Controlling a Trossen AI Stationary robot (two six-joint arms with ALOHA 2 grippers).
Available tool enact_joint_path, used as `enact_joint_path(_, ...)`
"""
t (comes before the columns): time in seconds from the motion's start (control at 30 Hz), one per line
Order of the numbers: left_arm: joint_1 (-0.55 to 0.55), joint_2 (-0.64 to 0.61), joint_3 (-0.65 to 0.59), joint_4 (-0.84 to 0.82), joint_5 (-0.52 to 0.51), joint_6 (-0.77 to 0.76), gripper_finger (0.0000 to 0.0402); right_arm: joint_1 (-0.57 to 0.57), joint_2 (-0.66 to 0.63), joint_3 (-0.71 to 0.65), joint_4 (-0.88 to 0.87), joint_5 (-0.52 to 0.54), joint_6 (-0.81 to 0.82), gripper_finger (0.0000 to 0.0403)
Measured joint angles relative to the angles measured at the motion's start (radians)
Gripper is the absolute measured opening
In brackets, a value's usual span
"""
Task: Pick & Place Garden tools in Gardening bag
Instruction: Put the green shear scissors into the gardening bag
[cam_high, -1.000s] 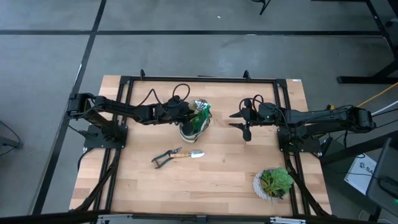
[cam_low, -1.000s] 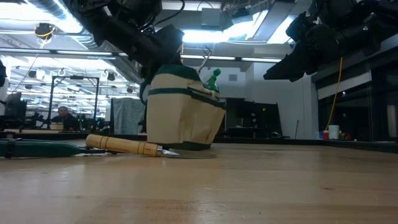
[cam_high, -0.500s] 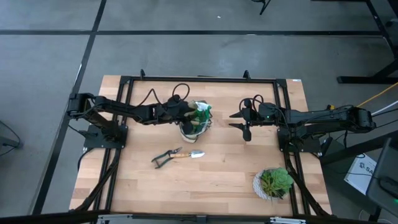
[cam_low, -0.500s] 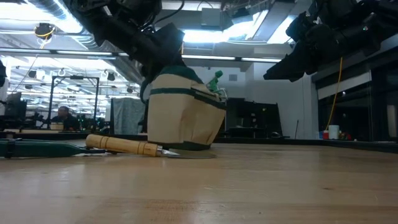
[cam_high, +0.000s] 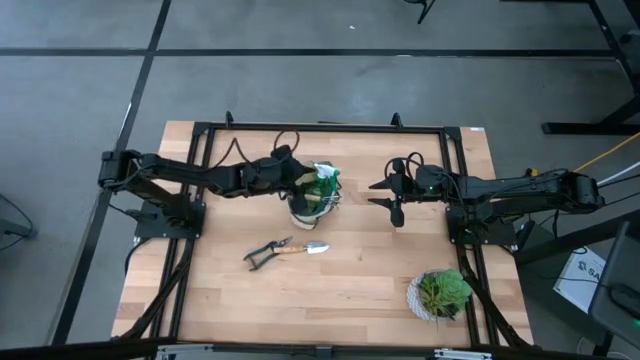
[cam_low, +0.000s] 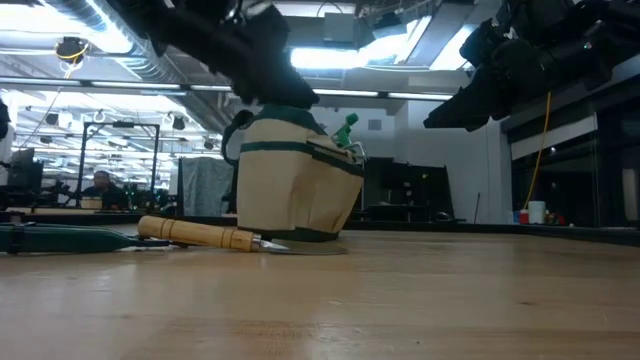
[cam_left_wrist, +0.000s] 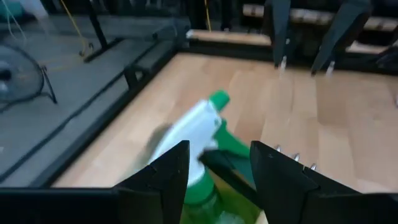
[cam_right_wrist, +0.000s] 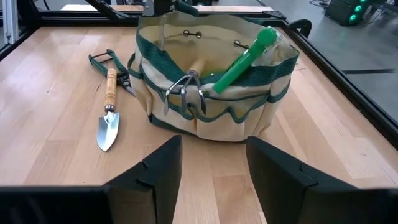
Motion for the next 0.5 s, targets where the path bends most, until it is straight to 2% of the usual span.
enact_joint_path(0.17, 0.0, -0.076, 0.0, -0.028, 0.006, 0.011, 0.0166, 0.0, 0.0, 0.0, 0.0, 0.0, 0.0, 0.0181)
enact_joint_path(0.37, -0.008, -0.158, 0.0, -0.053, 0.075, 0.002, 0.0163, 0.0, 0.0, 0.0, 0.0, 0.0, 0.0, 0.0181)
enact_joint_path(0.5, -0.035, -0.193, 0.001, -0.065, 0.081, 0.002, 0.0162, 0.0, 0.0, 0.0, 0.0, 0.001, 0.0, 0.0181)
